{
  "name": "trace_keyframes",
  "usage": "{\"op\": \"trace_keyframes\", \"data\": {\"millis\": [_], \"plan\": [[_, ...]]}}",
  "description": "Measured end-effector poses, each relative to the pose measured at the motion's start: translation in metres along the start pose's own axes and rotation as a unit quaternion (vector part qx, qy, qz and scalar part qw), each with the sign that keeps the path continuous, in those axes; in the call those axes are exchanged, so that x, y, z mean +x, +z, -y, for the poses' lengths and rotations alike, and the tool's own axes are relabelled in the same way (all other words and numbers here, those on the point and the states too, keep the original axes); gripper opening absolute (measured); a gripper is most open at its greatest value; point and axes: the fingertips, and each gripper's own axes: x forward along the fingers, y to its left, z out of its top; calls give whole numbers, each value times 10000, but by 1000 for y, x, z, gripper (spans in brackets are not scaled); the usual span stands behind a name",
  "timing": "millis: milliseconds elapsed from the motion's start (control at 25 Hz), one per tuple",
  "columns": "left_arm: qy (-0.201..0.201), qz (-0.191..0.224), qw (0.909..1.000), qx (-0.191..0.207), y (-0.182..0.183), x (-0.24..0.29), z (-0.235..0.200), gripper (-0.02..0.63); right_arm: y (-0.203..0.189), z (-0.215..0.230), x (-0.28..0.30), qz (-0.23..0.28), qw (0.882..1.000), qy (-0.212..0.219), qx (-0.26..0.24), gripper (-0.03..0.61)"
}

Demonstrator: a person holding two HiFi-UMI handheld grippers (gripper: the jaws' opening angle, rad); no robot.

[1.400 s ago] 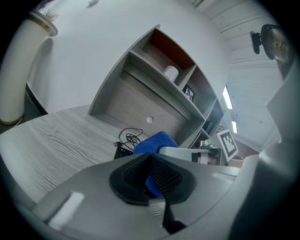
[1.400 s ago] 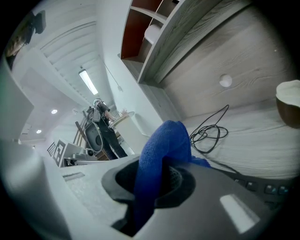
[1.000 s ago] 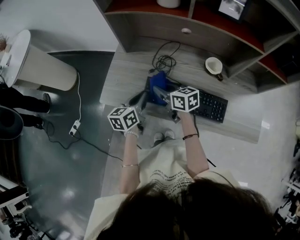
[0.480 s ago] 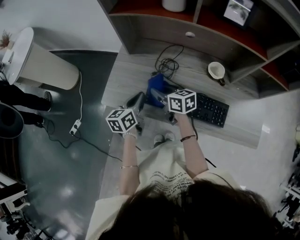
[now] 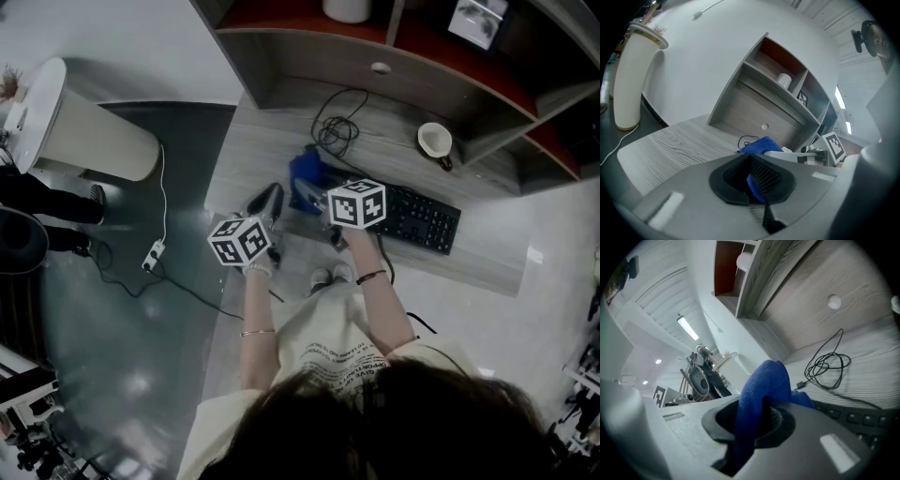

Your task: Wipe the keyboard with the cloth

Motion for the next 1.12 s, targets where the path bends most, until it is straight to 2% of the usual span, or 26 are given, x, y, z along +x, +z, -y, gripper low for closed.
{"op": "trace_keyframes", "data": {"millis": [680,1120], "plan": [[59,-1,10000,51,1,-11,-11,-9,-2,-8,14,160,9997,46,184,52],[-8,94,9998,171,6,-23,-7,-9,7,-17,6,483,9988,52,57,52]]}}
